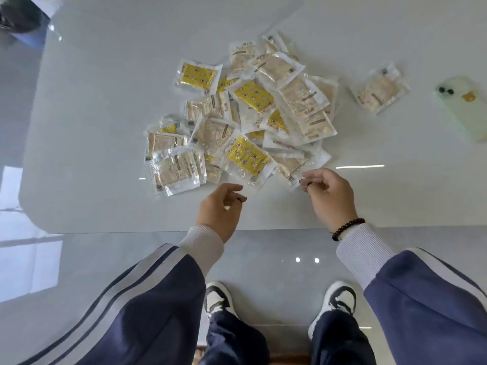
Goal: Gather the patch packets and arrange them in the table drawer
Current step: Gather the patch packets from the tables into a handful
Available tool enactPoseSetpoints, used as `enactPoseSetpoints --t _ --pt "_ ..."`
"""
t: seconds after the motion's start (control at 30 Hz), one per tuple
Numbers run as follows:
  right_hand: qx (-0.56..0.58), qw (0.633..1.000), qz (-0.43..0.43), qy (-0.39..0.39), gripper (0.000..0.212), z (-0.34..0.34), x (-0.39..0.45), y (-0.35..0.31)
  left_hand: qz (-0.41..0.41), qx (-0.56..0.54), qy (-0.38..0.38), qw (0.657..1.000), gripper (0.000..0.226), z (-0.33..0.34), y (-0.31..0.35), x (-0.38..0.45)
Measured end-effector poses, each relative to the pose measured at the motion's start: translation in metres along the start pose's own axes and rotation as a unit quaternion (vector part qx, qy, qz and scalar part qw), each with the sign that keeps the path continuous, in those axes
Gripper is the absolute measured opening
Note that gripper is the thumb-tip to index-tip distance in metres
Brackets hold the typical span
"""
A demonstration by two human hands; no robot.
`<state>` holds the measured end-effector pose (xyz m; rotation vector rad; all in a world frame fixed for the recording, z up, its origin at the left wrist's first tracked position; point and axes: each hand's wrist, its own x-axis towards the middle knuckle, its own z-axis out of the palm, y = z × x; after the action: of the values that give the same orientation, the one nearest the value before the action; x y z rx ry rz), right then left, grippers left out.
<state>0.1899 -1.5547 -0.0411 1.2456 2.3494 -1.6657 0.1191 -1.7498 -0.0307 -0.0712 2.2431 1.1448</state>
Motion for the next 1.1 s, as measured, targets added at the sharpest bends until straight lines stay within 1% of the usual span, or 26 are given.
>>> enactPoseSetpoints --t 0.07,0.17,0.23,0.3,0.37,0.43,0.53,0.6,0.73,0.83,0.93,1.03,1.1 --pt "-0.088 0.992 -0.084 0.022 0.027 0.014 -0.003 0.016 0.066 0.071 -0.018 0.995 0.029 0.0 -0.018 0.003" --pt "-0.205 0.955 -0.216 0.017 0.022 0.03 -0.002 0.041 0.153 0.125 -0.015 0.98 0.031 0.007 -0.043 0.013" --pt "-0.247 0.926 -0.283 0.023 0.03 0.036 0.003 0.053 0.206 0.162 0.008 0.965 0.028 0.017 -0.056 0.021" --pt "-0.266 0.906 -0.328 0.036 0.03 0.039 0.007 0.057 0.258 0.206 0.05 0.942 0.026 0.024 -0.063 0.025" --pt "-0.281 0.891 -0.351 0.06 0.025 0.042 0.013 0.06 0.302 0.251 0.087 0.916 0.025 0.03 -0.068 0.03" --pt "-0.288 0.882 -0.364 0.083 0.021 0.046 0.018 0.061 0.337 0.289 0.102 0.89 0.024 0.032 -0.07 0.035" --pt "-0.306 0.857 -0.399 0.114 0.018 0.05 0.019 0.064 0.392 0.312 0.121 0.857 0.024 0.033 -0.07 0.044" --pt "-0.32 0.839 -0.422 0.126 0.016 0.051 0.019 0.066 0.41 0.338 0.144 0.835 0.025 0.035 -0.065 0.052" --pt "-0.314 0.827 -0.448 0.13 0.016 0.047 0.029 0.07 0.427 0.359 0.195 0.807 0.021 0.05 -0.055 0.069" --pt "-0.313 0.821 -0.467 0.1 0.015 0.04 0.043 0.073 0.448 0.364 0.218 0.787 0.017 0.056 -0.056 0.075" --pt "-0.316 0.799 -0.5 0.11 0.015 0.036 0.05 0.078 0.476 0.343 0.219 0.779 0.015 0.056 -0.059 0.077" --pt "-0.312 0.771 -0.538 0.137 0.018 0.037 0.047 0.086 0.509 0.349 0.218 0.756 0.01 0.059 -0.06 0.079" --pt "-0.305 0.754 -0.563 0.145 0.02 0.036 0.045 0.089 0.513 0.347 0.208 0.757 0.011 0.059 -0.06 0.077"
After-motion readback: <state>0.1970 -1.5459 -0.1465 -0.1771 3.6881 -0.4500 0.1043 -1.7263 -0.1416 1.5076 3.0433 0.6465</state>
